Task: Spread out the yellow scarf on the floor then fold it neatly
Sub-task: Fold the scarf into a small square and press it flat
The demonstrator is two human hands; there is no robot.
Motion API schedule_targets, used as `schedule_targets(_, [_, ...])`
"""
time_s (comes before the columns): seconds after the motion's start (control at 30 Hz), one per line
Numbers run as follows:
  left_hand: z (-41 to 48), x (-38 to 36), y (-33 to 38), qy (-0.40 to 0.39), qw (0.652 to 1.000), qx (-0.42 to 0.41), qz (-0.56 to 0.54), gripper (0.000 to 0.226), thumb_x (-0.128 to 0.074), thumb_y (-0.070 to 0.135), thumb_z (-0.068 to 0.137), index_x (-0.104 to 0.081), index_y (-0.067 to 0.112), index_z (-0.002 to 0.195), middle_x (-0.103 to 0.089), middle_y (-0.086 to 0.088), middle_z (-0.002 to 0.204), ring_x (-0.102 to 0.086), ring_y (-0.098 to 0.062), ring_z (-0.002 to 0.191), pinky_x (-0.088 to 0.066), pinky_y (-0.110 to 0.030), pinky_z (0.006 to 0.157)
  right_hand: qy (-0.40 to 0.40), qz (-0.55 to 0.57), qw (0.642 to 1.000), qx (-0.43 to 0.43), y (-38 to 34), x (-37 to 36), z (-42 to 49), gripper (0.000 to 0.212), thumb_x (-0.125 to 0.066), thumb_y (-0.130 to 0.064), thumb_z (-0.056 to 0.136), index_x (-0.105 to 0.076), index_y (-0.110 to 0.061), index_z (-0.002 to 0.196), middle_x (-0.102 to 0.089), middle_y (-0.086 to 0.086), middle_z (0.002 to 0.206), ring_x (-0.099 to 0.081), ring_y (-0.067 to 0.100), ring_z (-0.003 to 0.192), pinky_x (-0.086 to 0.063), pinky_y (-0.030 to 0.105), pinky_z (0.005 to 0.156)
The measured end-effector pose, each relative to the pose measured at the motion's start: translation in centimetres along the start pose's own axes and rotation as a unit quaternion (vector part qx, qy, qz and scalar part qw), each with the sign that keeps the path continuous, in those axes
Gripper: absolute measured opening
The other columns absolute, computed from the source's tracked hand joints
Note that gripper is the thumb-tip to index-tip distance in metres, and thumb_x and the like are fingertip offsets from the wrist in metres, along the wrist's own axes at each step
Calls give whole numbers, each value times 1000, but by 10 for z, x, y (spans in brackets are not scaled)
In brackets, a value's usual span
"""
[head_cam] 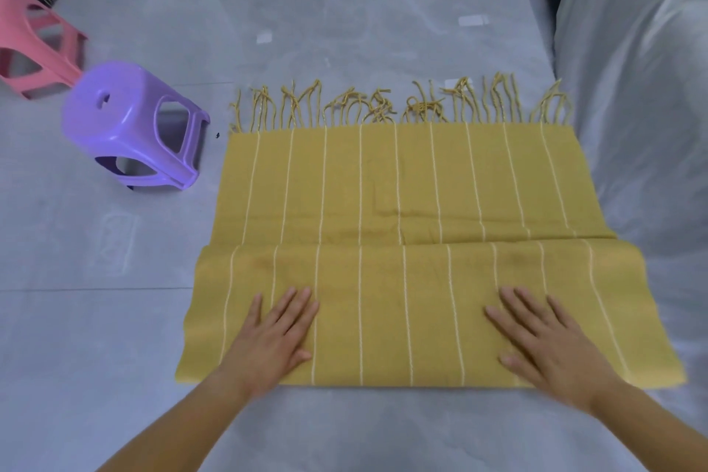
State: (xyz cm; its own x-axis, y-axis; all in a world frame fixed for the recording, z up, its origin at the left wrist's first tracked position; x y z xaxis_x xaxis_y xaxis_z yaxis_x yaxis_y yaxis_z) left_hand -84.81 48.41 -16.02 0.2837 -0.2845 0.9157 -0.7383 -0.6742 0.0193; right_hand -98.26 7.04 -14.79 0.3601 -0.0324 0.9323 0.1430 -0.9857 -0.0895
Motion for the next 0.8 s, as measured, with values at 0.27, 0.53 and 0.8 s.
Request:
schedule_targets(0.27, [-29, -10, -10, -95, 994, -43, 41, 114, -49, 81, 60, -19, 16, 149, -13, -7, 157, -13, -29, 142, -10, -54, 107, -92, -30, 994, 54, 31, -26, -46, 86, -36, -79, 79, -25, -28, 148, -21, 0, 156, -19, 25, 142, -19, 47, 107])
schedule_targets(0.53, [-30, -1, -8, -47, 998, -17, 43, 109, -79, 18, 55, -22, 20, 148, -4, 0, 157, -6, -24, 141, -41, -49, 95, -30, 85, 996, -12, 33, -23, -48, 57, -25, -30, 93, -15, -33, 149, -24, 1, 155, -20, 19, 139, -8, 28, 112])
schedule_targets(0.8, [-52, 4, -2, -156, 987, -40, 20, 71, -15, 63, 90, 14, 32, 146, 14, 2, 156, -9, -29, 141, -41, -47, 101, -116, 62, 990, 42, 34, -22, -74, 91, -58, -7, 72, -16, -32, 149, -37, 0, 148, -27, 14, 135, -21, 26, 104])
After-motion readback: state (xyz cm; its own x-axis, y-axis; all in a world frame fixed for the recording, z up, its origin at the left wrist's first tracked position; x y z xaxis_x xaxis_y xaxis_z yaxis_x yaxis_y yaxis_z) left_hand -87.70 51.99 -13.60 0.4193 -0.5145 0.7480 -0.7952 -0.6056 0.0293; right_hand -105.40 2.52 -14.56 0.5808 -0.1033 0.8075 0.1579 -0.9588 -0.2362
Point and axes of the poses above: each hand's wrist, its own z-axis towards the middle knuckle, its own x-axis out of the back of the hand, y = z × x, the point moved 2 cm from there along z, towards the middle knuckle
